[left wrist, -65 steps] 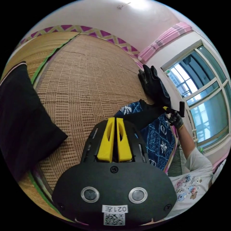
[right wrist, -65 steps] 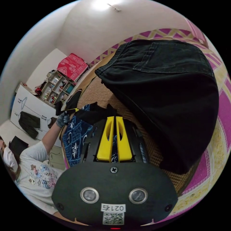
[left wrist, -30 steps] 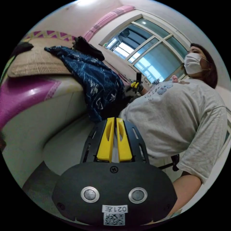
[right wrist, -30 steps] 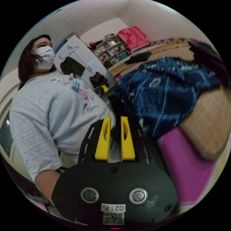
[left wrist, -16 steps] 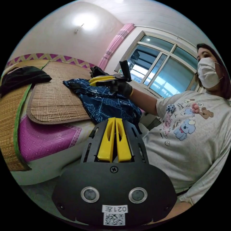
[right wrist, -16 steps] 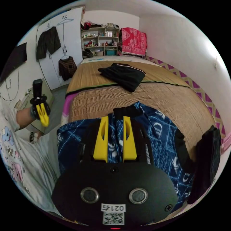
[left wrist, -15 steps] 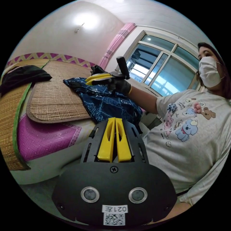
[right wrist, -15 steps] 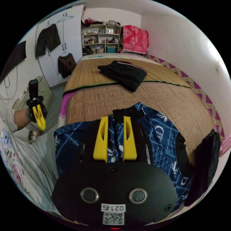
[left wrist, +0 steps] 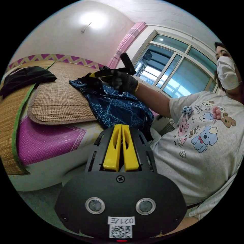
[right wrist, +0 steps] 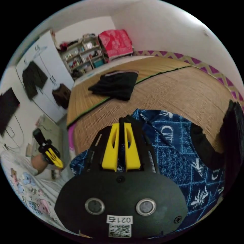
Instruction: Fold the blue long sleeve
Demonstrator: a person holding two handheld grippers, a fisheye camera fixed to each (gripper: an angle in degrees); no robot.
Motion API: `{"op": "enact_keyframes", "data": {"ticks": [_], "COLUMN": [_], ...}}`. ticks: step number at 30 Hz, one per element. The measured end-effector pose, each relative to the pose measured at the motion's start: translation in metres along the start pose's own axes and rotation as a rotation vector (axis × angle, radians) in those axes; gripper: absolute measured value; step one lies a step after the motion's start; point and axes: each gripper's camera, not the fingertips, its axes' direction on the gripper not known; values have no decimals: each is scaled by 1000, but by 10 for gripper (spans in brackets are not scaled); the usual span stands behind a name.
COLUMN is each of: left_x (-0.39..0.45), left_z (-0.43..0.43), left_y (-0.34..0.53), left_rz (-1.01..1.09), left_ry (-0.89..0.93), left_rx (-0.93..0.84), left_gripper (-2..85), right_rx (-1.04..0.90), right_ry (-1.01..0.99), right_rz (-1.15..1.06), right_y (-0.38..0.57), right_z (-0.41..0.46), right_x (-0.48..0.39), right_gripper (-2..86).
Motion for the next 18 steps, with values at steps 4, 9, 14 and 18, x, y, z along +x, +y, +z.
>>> {"op": "enact_keyframes", "data": {"ticks": [4,9,14,18], "left_x": [10,21,32,43], "left_z": [13,40,82,112], "left_y": [-7,-21,-42,-59], "left_rz": [-2,-3,-13,-12], "left_ry": [14,43,100,153], "left_rx": [12,6,-1,-13], "left_gripper": [-10,-9,-9,-9], "right_rx": [229,525,657,666], "right_ry": [-68,161,360,495], "right_rz": [113,307,624,922], "right_y": [43,183,358,516], "right_z": [-126,-365,-520,-578], "right_x": [50,120,175,207], "right_gripper": [23,20,18,17]}}
